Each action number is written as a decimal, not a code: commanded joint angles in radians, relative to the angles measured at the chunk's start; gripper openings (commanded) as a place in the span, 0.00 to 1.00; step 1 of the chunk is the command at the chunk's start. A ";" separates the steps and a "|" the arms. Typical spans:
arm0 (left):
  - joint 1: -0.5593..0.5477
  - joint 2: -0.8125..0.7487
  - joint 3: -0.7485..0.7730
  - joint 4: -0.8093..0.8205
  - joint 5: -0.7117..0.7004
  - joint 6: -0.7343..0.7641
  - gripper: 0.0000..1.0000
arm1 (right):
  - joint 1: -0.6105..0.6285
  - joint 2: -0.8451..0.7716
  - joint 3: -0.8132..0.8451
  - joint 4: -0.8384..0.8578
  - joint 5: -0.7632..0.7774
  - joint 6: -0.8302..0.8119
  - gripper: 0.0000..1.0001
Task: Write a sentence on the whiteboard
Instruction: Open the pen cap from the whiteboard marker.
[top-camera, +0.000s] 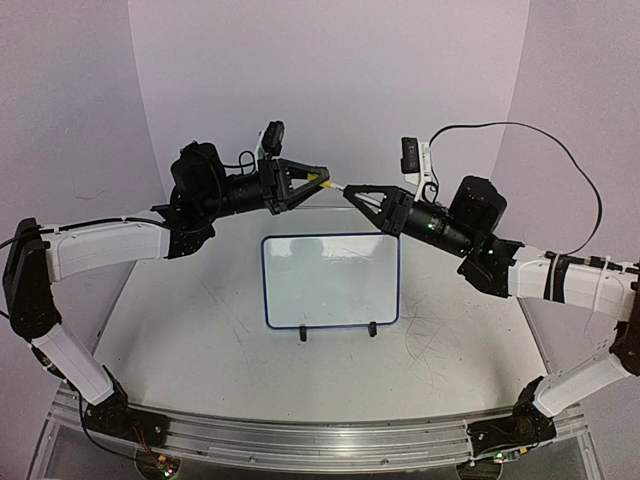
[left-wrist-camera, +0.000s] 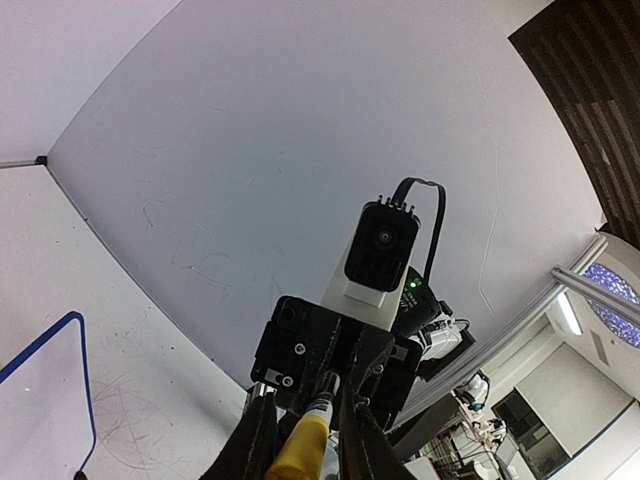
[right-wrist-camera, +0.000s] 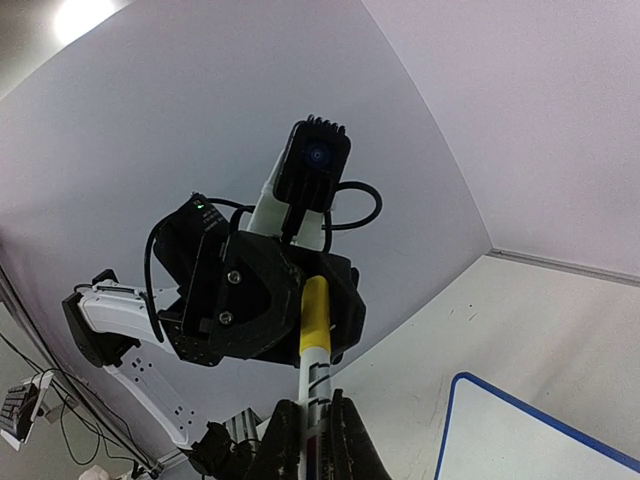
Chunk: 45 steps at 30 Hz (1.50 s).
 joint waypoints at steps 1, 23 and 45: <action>0.000 -0.015 0.034 0.022 0.036 0.001 0.23 | 0.002 0.006 0.044 0.021 0.016 0.001 0.00; -0.001 -0.013 0.033 0.022 0.045 0.003 0.23 | 0.002 -0.002 0.043 0.006 0.035 -0.013 0.00; 0.029 -0.075 -0.013 0.022 -0.020 0.016 0.00 | 0.002 -0.056 -0.009 0.014 0.092 -0.026 0.00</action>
